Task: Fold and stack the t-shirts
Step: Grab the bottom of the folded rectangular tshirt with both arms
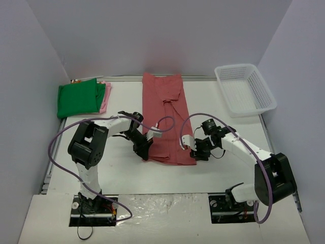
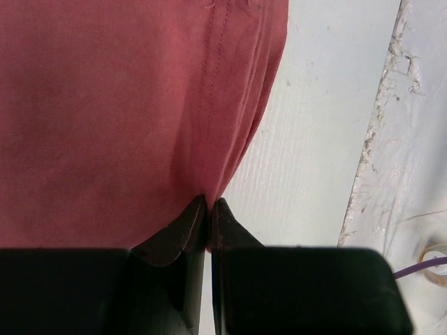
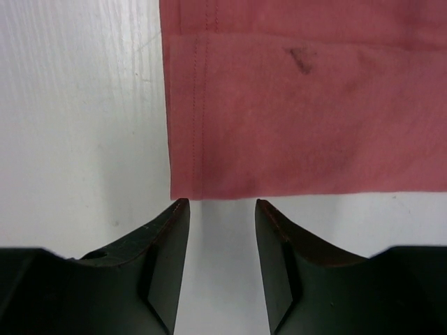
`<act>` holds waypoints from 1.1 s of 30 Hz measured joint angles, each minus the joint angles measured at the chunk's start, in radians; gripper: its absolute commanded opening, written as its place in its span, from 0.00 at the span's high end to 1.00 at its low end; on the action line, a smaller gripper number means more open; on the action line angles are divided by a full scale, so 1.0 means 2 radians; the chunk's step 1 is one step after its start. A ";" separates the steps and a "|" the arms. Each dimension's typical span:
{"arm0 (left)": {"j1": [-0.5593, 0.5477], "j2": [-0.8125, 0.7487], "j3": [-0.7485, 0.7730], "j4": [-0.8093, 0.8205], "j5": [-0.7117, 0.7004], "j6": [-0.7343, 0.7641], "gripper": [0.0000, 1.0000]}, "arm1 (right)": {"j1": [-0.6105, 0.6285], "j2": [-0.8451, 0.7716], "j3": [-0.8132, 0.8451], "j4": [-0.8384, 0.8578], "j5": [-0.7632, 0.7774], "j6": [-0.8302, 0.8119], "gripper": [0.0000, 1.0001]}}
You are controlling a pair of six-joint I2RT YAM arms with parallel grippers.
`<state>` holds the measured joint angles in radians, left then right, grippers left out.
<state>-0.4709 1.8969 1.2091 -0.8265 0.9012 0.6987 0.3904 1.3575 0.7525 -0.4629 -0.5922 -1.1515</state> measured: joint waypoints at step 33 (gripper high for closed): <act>0.003 0.005 0.003 -0.011 0.006 0.007 0.98 | 0.084 0.040 -0.033 0.084 0.072 0.079 0.97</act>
<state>-0.4641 1.9076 1.2160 -0.8490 0.9131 0.7136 0.5594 1.4372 0.6861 -0.2939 -0.4492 -0.9928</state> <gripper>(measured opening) 0.042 0.090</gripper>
